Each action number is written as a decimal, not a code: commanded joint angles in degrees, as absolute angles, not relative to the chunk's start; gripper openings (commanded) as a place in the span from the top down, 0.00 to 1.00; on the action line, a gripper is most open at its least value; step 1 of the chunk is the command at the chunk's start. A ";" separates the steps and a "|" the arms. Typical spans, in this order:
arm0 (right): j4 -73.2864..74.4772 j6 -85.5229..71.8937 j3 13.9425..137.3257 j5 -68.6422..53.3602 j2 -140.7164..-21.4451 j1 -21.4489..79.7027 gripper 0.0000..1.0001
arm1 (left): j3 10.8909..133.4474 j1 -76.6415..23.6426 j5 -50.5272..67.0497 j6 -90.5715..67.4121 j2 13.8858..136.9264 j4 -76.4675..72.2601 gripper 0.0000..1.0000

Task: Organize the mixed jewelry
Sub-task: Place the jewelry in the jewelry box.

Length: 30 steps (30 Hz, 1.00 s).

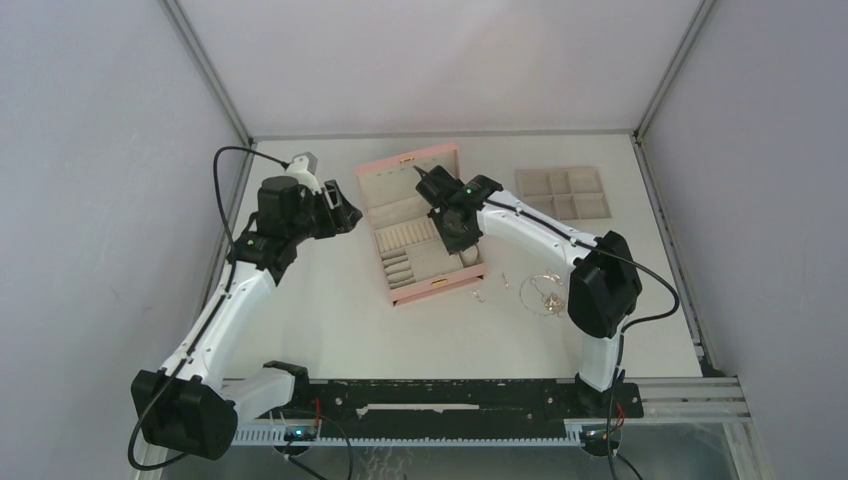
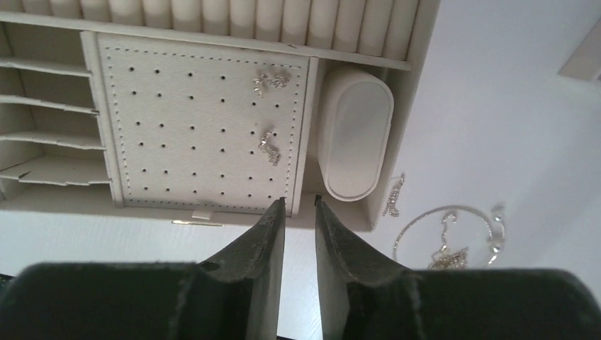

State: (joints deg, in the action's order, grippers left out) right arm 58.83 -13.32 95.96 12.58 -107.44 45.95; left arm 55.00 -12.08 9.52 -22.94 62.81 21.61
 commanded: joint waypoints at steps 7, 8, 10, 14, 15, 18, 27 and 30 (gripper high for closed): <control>52.92 -17.61 93.46 3.62 -105.99 44.37 0.69 | 56.08 -11.70 10.59 -22.85 61.25 20.40 0.35; 52.87 -17.61 93.70 3.61 -106.26 44.38 0.68 | 56.12 -11.69 10.56 -22.82 61.38 20.44 0.35; 52.82 -17.33 94.31 3.71 -106.92 44.39 0.68 | 56.26 -11.71 10.56 -22.76 61.58 20.47 0.35; 52.89 -16.71 95.19 4.46 -108.51 44.48 0.69 | 56.61 -11.73 10.64 -22.80 62.18 20.48 0.35; 52.97 -16.58 95.33 4.55 -108.95 44.44 0.69 | 56.78 -11.71 10.76 -22.85 62.36 20.47 0.35; 52.99 -16.54 95.49 4.70 -109.86 44.06 0.69 | 57.06 -11.74 10.75 -22.77 62.65 20.47 0.35; 52.88 -16.43 96.68 5.68 -111.58 42.80 0.74 | 57.70 -11.69 10.60 -22.76 63.58 20.42 0.35; 52.75 -16.44 96.92 5.58 -111.62 42.26 0.76 | 58.01 -11.71 10.59 -22.76 63.91 20.47 0.35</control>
